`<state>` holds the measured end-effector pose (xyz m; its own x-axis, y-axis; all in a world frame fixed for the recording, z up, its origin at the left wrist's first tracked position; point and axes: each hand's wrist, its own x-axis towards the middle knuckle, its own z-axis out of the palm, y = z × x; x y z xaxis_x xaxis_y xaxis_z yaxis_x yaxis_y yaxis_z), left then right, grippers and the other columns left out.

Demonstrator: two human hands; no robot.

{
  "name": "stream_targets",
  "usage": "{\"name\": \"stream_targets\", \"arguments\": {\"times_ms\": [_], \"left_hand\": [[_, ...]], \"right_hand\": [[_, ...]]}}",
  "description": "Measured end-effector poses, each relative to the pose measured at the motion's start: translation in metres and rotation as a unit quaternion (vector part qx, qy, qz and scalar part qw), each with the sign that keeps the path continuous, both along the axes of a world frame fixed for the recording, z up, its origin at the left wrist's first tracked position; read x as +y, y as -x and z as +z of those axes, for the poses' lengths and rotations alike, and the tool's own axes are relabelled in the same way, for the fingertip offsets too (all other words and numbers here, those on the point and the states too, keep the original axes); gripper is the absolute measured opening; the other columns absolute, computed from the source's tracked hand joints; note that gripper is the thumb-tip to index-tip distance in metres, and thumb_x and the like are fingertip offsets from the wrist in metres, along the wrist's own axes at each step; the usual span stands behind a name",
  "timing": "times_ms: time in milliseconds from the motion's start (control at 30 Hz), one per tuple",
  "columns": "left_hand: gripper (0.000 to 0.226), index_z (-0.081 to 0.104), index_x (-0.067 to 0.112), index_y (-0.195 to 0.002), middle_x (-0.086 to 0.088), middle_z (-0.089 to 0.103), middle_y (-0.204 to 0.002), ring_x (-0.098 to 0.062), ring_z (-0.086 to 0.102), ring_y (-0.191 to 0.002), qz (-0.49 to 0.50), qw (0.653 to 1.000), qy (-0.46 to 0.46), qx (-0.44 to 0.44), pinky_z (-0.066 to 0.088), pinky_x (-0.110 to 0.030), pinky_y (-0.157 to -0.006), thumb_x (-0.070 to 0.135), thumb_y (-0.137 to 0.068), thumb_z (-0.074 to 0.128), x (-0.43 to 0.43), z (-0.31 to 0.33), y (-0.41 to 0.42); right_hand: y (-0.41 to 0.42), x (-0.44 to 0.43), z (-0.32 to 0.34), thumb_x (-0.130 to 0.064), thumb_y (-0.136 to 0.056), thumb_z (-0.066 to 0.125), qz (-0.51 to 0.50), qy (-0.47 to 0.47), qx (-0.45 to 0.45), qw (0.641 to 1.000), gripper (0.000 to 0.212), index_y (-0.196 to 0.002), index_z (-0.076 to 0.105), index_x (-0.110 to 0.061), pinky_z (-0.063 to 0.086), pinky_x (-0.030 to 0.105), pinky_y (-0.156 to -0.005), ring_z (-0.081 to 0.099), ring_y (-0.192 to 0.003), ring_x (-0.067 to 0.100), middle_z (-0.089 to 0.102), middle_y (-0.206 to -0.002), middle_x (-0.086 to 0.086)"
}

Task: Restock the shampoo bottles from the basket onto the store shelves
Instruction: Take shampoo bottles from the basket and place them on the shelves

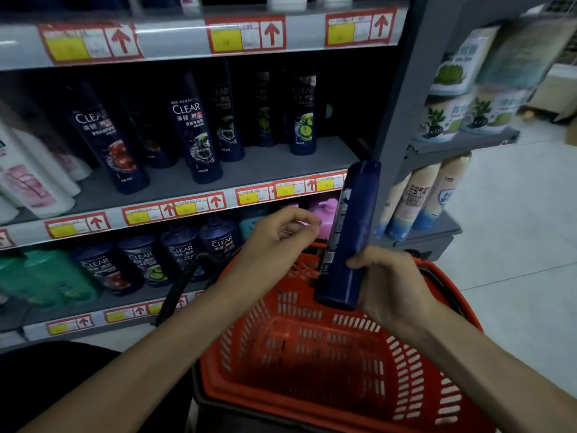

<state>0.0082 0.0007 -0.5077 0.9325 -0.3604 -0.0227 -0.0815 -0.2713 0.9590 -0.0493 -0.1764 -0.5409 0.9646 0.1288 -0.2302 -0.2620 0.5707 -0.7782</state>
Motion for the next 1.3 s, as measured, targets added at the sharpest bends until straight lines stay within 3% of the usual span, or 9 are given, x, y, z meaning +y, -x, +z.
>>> {"name": "stream_targets", "arguments": {"times_ms": [233, 333, 500, 600, 700, 867, 1000, 1100, 1300], "left_hand": [[0.022, 0.069, 0.036, -0.119, 0.003, 0.074, -0.11, -0.011, 0.07, -0.105, -0.015, 1.0, -0.008, 0.007, 0.058, -0.045, -0.096, 0.041, -0.098, 0.066, 0.002, 0.011, 0.004], [0.027, 0.068, 0.034, -0.121, 0.001, 0.075, -0.106, -0.009, 0.072, -0.099, -0.001, 1.0, 0.008, 0.02, 0.058, -0.036, -0.091, 0.037, -0.095, 0.071, -0.001, 0.014, 0.003], [0.042, 0.067, 0.017, -0.122, -0.008, 0.078, -0.096, -0.017, 0.077, -0.084, 0.029, 0.996, 0.061, 0.058, 0.063, -0.028, -0.075, 0.016, -0.084, 0.085, -0.008, 0.02, 0.003], [0.041, 0.069, 0.012, -0.12, -0.001, 0.078, -0.085, -0.01, 0.074, -0.072, 0.049, 0.992, 0.091, 0.074, 0.058, -0.023, -0.063, 0.009, -0.083, 0.085, -0.002, 0.03, 0.001], [0.03, 0.071, 0.024, -0.112, 0.0, 0.079, -0.096, -0.011, 0.074, -0.084, 0.048, 0.989, 0.09, 0.103, 0.059, -0.035, -0.08, 0.018, -0.086, 0.083, 0.01, 0.035, -0.001], [0.035, 0.07, 0.027, -0.117, -0.005, 0.078, -0.11, -0.025, 0.075, -0.104, 0.03, 0.988, 0.111, 0.104, 0.062, -0.044, -0.091, 0.014, -0.086, 0.083, 0.025, 0.041, -0.007], [0.038, 0.064, 0.017, -0.118, -0.008, 0.078, -0.107, -0.022, 0.076, -0.097, 0.049, 0.992, 0.097, 0.059, 0.064, -0.028, -0.074, 0.011, -0.086, 0.082, 0.032, 0.041, -0.018], [0.037, 0.056, 0.009, -0.116, -0.008, 0.078, -0.107, -0.025, 0.076, -0.097, 0.072, 0.995, 0.071, 0.018, 0.063, -0.039, -0.085, 0.008, -0.088, 0.08, 0.031, 0.029, -0.033], [0.034, 0.058, 0.02, -0.119, 0.0, 0.075, -0.105, -0.018, 0.073, -0.095, 0.116, 0.99, 0.044, -0.064, 0.059, -0.047, -0.094, 0.013, -0.091, 0.076, 0.024, 0.017, -0.073]], "right_hand": [[-0.01, 0.016, 0.01, -0.003, -0.077, 0.085, -0.098, 0.225, -0.071, 0.967, 0.066, -0.132, 0.053, -0.02, 0.06, 0.044, -0.087, 0.074, -0.099, 0.024, 0.075, -0.112, 0.007], [-0.013, 0.022, 0.013, -0.013, -0.075, 0.09, -0.163, 0.297, -0.093, 0.936, 0.072, -0.133, 0.049, -0.018, 0.061, 0.029, -0.076, 0.075, -0.09, 0.012, 0.075, -0.1, 0.0], [-0.016, 0.03, 0.016, -0.036, -0.066, 0.095, -0.171, 0.463, -0.138, 0.859, 0.087, -0.136, 0.044, -0.029, 0.06, 0.028, -0.082, 0.067, -0.095, -0.005, 0.066, -0.112, -0.012], [-0.016, 0.032, 0.023, -0.029, -0.07, 0.093, -0.132, 0.444, -0.165, 0.871, 0.085, -0.139, 0.043, -0.034, 0.06, 0.026, -0.082, 0.068, -0.1, 0.002, 0.065, -0.115, -0.012], [-0.018, 0.03, 0.034, -0.013, -0.078, 0.087, -0.108, 0.392, -0.167, 0.898, 0.074, -0.14, 0.049, -0.027, 0.062, 0.034, -0.082, 0.072, -0.097, 0.013, 0.071, -0.114, -0.003], [-0.032, 0.032, 0.041, -0.025, -0.067, 0.095, -0.1, 0.423, -0.114, 0.893, 0.056, -0.116, 0.068, -0.02, 0.063, 0.043, -0.081, 0.075, -0.088, 0.018, 0.076, -0.097, 0.002], [-0.048, 0.041, 0.042, -0.026, -0.071, 0.094, -0.103, 0.471, -0.129, 0.867, 0.042, -0.105, 0.069, -0.023, 0.063, 0.034, -0.075, 0.074, -0.081, 0.011, 0.075, -0.09, -0.001], [-0.065, 0.049, 0.041, -0.028, -0.071, 0.093, -0.111, 0.52, -0.14, 0.835, 0.044, -0.106, 0.067, -0.027, 0.06, 0.023, -0.068, 0.072, -0.074, 0.003, 0.074, -0.085, -0.008], [-0.111, 0.061, 0.034, -0.024, -0.073, 0.09, -0.159, 0.529, -0.152, 0.82, 0.038, -0.101, 0.065, -0.029, 0.061, 0.041, -0.079, 0.071, -0.079, 0.008, 0.072, -0.083, -0.01]]}}
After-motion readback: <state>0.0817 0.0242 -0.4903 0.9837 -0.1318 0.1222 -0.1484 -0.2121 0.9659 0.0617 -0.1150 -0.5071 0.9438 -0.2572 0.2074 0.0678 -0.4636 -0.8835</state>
